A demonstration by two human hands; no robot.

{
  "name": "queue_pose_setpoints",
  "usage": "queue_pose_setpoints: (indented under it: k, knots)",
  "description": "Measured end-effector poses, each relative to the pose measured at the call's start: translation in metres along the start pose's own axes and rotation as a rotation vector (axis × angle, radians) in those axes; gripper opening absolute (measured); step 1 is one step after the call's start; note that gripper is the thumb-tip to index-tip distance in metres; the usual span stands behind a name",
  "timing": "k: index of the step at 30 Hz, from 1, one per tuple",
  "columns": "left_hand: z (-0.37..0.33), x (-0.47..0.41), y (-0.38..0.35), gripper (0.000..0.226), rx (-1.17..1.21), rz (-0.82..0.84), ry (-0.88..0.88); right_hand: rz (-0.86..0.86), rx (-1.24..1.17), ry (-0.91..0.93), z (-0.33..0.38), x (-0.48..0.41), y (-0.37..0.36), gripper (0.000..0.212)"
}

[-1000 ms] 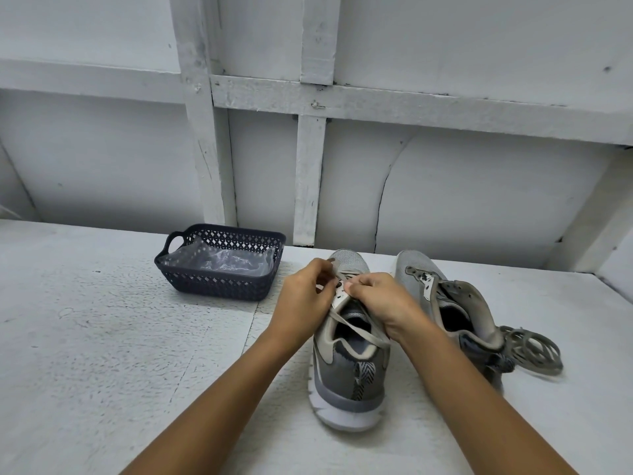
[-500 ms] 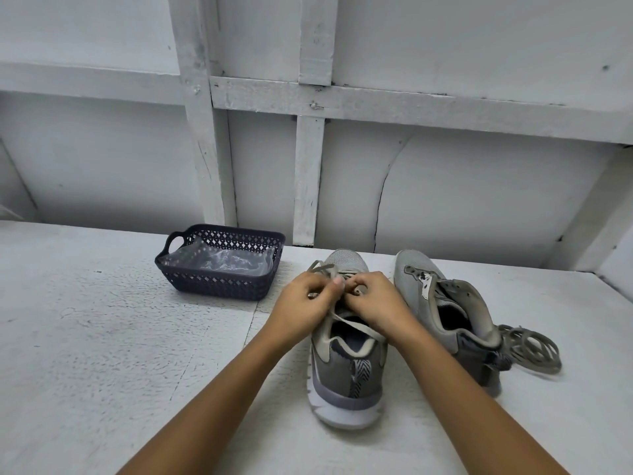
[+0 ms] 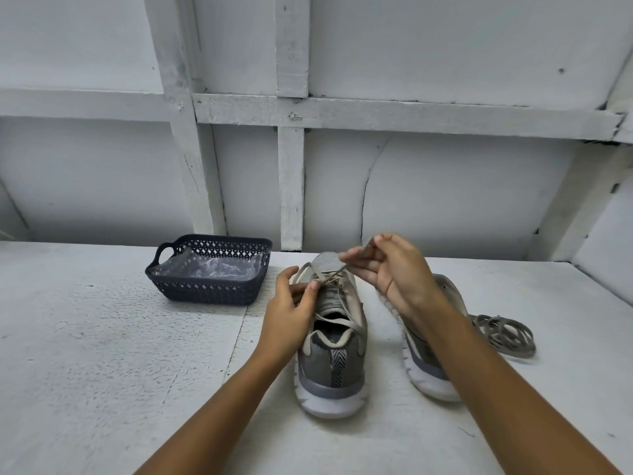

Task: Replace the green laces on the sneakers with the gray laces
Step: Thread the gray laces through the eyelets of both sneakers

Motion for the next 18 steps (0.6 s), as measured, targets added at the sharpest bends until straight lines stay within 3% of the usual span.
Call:
queue_pose_setpoints:
  k: [3,7,9,11,15,18]
  knots:
    - [-0.003,0.003,0.0,0.039,0.028,-0.003,0.004,0.02,0.353,-0.061,0.016,0.005,0.01,0.028]
    - [0.001,0.003,0.0,0.031,0.059,-0.014,0.012,0.317,1.017,-0.146,0.007,0.018,0.008,0.022]
    - [0.003,0.003,0.0,0.031,0.063,-0.017,0.006,0.313,1.265,0.078,0.008,0.014,-0.006,0.014]
    - [0.004,0.002,-0.001,0.03,0.044,-0.014,-0.013,0.292,1.508,0.358,0.001,0.01,-0.026,0.021]
    - [0.004,0.001,-0.001,0.023,0.011,-0.003,-0.033,0.257,1.736,0.447,-0.032,0.003,-0.044,0.031]
    - [0.003,0.002,0.0,0.024,0.016,-0.005,-0.035,0.198,1.601,0.492,-0.037,-0.001,-0.041,0.025]
Point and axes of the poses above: each hand's wrist, its own x-axis away from the middle knuckle, its own y-axis out of the back of the hand, z = x × y, the point moved 8 cm from there along -x, towards the middle knuckle, and after that the axes turned 6 degrees about -z, right-handed, at the moved point
